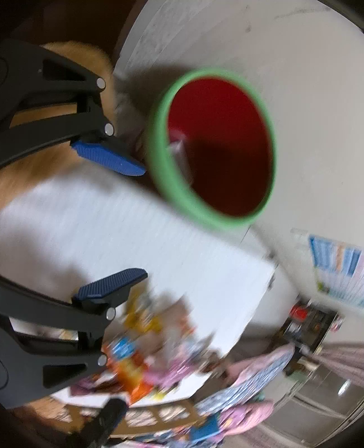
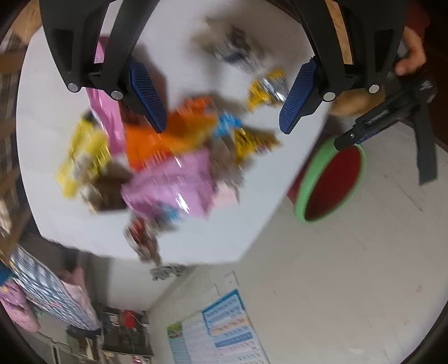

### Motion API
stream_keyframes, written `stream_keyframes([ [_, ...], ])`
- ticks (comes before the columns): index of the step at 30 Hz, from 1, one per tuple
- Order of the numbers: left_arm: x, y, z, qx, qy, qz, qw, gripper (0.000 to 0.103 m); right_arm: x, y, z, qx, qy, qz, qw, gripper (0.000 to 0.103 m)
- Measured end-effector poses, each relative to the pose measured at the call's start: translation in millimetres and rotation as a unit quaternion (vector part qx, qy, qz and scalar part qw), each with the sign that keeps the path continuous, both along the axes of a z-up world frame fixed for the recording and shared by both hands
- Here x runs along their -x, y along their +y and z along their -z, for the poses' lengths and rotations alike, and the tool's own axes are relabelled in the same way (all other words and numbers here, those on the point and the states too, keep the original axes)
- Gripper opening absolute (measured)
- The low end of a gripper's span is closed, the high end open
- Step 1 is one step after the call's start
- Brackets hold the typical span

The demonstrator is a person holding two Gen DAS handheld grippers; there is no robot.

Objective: Collect trash
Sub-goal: 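Grasp a yellow candy wrapper with the left gripper while the right gripper grasps the orange bag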

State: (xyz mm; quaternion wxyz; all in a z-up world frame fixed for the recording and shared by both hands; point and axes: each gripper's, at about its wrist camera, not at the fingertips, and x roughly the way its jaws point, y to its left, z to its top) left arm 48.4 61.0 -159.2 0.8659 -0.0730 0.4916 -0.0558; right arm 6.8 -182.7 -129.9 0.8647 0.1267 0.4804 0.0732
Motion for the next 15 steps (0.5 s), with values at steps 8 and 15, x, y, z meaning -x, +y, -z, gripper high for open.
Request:
stream_keyframes([
  [8, 20, -75, 21, 0.016, 0.040, 0.094, 0.9947, 0.078, 33, -21, 29, -0.004, 0.021, 0.031, 0.999, 0.080],
  [15, 13, -91, 57, 0.021, 0.108, 0.113, 0.9874, 0.028, 36, -32, 18, -0.014, 0.003, 0.046, 0.999, 0.080],
])
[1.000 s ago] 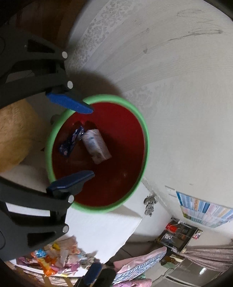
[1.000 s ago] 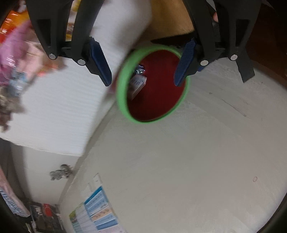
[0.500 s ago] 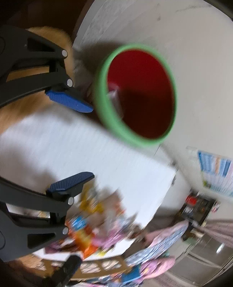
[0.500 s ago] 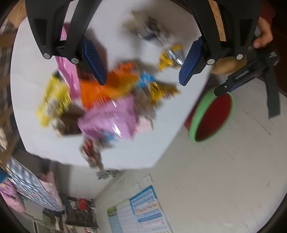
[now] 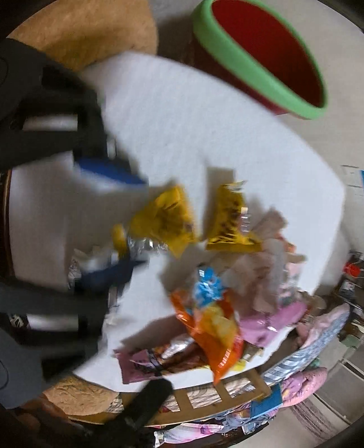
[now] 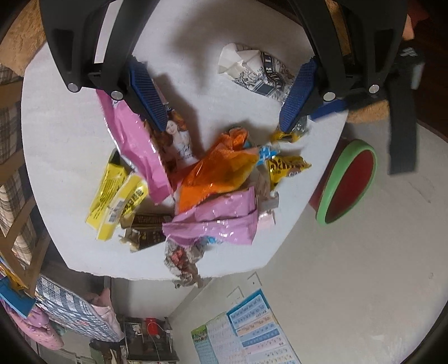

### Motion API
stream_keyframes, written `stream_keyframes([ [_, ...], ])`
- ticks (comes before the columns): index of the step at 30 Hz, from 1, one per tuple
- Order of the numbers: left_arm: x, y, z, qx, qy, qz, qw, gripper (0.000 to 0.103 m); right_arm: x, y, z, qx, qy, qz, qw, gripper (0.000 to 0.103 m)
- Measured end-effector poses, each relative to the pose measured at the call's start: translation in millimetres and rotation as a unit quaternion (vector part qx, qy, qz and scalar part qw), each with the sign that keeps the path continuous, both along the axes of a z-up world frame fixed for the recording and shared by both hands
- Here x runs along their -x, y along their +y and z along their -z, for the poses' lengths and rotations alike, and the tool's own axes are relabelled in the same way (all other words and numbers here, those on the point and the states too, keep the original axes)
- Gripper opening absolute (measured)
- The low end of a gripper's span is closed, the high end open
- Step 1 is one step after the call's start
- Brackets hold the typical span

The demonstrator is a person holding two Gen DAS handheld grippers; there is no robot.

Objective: Collect trash
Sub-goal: 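Grasp a yellow candy wrapper with the left gripper while the right gripper grasps the orange bag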

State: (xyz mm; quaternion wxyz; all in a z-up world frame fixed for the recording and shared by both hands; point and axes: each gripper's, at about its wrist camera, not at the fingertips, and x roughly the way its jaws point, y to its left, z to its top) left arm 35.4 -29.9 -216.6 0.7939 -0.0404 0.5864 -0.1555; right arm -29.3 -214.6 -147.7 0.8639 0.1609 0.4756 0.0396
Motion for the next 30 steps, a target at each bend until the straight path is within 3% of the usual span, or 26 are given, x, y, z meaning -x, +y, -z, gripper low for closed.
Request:
stream_keyframes([
  [3, 1, 2, -1, 0.004, 0.002, -0.002, 1.0000, 0.023, -8, -3, 1, -0.014, 0.004, 0.001, 1.000, 0.080],
  [11, 7, 15, -28, -0.005, -0.050, -0.020, 0.9985, 0.020, -35, -1, 23, -0.088, 0.039, 0.013, 0.995, 0.080],
  [19, 8, 26, -19, -0.010, -0.038, -0.030, 0.9988, 0.020, -70, -4, 44, -0.111, 0.074, 0.074, 0.988, 0.079],
  [21, 8, 28, -18, -0.008, -0.035, -0.031, 0.9989, 0.021, -75, 0, 41, -0.093, 0.066, 0.071, 0.991, 0.063],
  [22, 9, 30, -18, -0.007, -0.034, -0.031, 0.9989, 0.022, -77, 2, 41, -0.086, 0.067, 0.066, 0.992, 0.050],
  [25, 6, 27, -18, -0.008, -0.036, -0.033, 0.9988, 0.035, -76, 3, 39, -0.082, 0.062, 0.055, 0.993, 0.047],
  [27, 6, 30, -18, -0.008, -0.042, -0.038, 0.9984, 0.051, -70, 1, 34, -0.087, 0.053, 0.052, 0.993, 0.046],
  [30, 3, 32, -15, -0.010, -0.038, -0.042, 0.9983, 0.054, -51, -5, 21, -0.092, 0.035, 0.049, 0.994, 0.046],
])
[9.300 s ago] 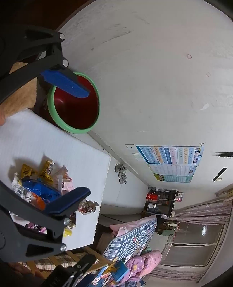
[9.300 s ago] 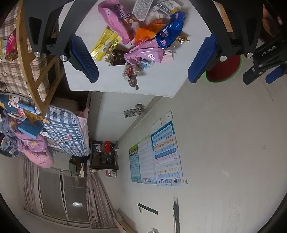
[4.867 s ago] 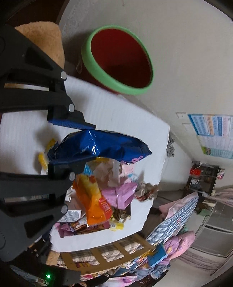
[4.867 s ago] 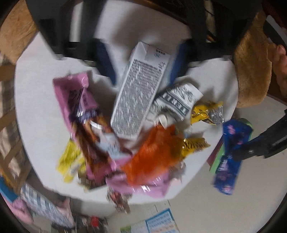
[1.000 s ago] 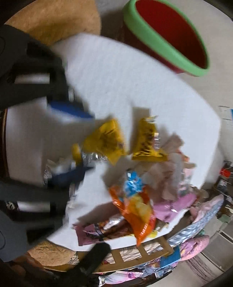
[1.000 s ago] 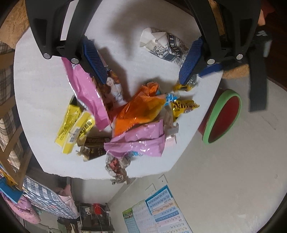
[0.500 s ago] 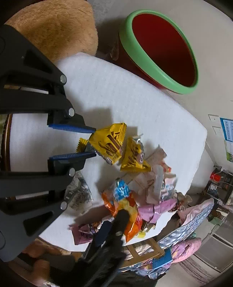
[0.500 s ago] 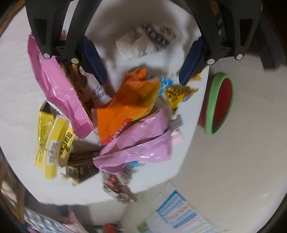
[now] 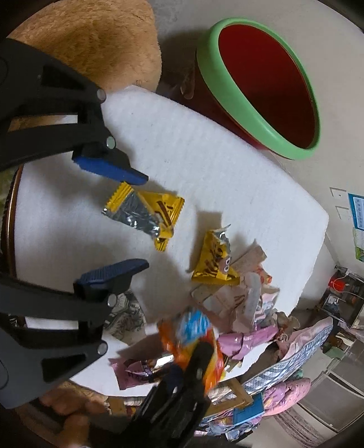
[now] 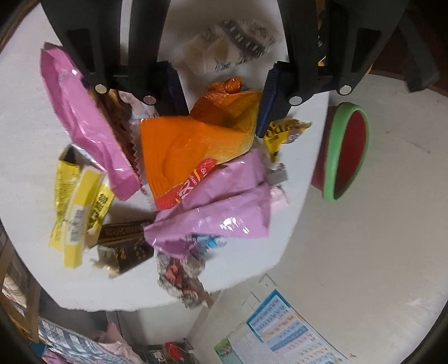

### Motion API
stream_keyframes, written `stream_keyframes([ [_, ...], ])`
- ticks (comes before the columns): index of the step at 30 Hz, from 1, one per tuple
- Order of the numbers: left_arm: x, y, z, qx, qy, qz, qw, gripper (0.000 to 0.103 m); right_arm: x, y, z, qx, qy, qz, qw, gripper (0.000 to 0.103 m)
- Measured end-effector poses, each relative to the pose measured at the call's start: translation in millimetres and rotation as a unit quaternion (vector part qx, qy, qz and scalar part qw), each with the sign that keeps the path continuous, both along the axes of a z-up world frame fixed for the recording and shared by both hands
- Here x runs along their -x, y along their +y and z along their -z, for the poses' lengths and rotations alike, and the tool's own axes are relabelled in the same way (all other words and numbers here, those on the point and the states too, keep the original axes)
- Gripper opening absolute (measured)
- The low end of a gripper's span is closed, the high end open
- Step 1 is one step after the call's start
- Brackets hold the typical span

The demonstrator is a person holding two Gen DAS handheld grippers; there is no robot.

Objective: Collect trash
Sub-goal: 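Grasp a yellow candy wrapper with the left gripper while the right gripper grasps the orange bag, then carry the yellow wrapper and orange bag over the bucket and open both grippers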

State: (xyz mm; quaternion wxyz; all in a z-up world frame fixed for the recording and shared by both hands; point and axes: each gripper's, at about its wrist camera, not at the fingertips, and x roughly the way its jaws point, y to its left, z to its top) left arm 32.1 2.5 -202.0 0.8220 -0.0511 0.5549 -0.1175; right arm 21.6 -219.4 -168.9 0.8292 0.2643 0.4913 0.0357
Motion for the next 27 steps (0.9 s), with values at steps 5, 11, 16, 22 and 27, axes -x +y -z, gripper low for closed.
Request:
stream_keyframes([
  [5, -9, 0, 14, -0.006, 0.015, -0.001, 0.9999, 0.056, 23, -5, -24, 0.000, -0.022, -0.003, 1.000, 0.047],
  [11, -9, 2, 20, 0.003, 0.030, -0.002, 0.9996, 0.022, 44, -4, -51, 0.016, -0.054, 0.001, 0.998, 0.047],
  [16, -4, 11, -1, 0.003, -0.003, -0.009, 1.0000, 0.020, 43, 3, -74, 0.029, -0.084, -0.009, 0.996, 0.047],
  [22, -5, 21, -35, 0.005, -0.052, -0.021, 0.9984, 0.019, 39, 15, -93, 0.052, -0.112, -0.025, 0.992, 0.047],
  [27, -7, 28, -56, 0.009, -0.080, -0.031, 0.9963, 0.019, 35, 21, -95, 0.051, -0.115, -0.035, 0.991, 0.047],
])
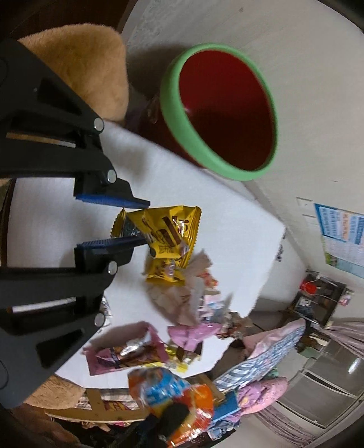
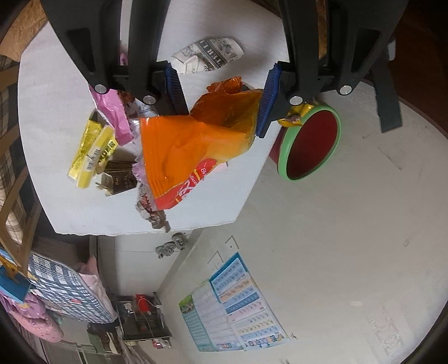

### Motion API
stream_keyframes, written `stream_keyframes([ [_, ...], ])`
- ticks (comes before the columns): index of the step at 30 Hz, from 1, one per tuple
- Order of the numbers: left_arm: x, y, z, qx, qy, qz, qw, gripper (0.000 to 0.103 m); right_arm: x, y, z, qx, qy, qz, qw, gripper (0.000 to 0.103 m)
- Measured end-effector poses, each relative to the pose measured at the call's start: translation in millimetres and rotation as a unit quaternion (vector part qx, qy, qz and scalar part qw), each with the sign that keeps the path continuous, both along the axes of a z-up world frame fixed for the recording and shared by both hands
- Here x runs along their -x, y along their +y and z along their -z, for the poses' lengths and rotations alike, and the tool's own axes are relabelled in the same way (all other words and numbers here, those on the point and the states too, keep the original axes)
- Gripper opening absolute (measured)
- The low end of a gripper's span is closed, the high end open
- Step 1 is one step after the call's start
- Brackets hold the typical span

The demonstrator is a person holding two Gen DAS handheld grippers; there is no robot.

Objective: Collect trash
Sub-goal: 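Carry the yellow wrapper and orange bag over the bucket and open both grippers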

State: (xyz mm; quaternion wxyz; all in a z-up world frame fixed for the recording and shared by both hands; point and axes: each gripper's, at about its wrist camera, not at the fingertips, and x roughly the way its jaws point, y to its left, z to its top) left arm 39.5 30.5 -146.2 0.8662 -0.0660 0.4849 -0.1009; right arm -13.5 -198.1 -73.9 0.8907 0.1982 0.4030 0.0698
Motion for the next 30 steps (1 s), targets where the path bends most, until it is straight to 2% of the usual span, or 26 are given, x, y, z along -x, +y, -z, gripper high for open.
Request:
stream_keyframes([
  [15, -3, 31, -34, -0.002, -0.056, -0.040, 0.9977, 0.019, -18, 29, -7, 0.010, -0.009, -0.035, 0.999, 0.047],
  [30, -23, 94, -39, -0.006, -0.078, -0.095, 0.9925, 0.019, -63, 107, -4, 0.065, -0.007, -0.115, 0.991, 0.048],
])
